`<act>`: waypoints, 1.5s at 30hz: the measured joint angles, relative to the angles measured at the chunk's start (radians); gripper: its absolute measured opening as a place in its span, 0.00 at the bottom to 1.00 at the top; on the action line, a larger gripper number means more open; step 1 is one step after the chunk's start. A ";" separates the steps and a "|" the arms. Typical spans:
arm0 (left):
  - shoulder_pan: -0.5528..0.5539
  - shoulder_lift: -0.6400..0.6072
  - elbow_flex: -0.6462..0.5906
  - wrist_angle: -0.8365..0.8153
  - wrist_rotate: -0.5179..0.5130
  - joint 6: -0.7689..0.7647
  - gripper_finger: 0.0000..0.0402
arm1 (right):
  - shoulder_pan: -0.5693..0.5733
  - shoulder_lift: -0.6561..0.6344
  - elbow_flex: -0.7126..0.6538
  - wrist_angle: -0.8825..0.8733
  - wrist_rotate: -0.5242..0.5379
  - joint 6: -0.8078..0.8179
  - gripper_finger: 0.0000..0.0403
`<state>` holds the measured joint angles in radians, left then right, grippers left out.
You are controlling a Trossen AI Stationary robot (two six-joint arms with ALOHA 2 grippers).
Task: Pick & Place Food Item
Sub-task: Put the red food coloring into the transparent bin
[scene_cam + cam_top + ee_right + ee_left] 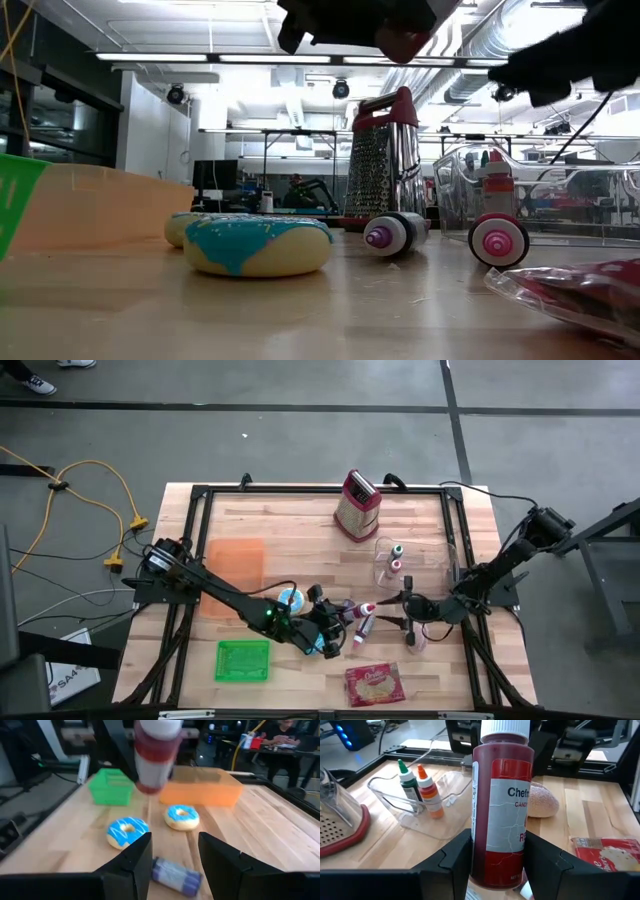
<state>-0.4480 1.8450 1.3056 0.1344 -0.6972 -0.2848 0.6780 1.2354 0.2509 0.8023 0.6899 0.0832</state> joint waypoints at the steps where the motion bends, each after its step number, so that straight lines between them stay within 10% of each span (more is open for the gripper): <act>1: 0.000 0.000 0.000 -0.001 0.003 0.000 0.37 | 0.003 0.000 0.011 -0.001 -0.009 0.000 0.37; 45: 0.003 0.000 0.000 -0.004 0.100 0.063 0.37 | -0.052 0.000 0.171 -0.058 -0.179 -0.140 0.37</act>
<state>-0.4454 1.8450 1.3060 0.1300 -0.5975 -0.2218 0.6261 1.2350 0.4221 0.7440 0.5108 -0.0570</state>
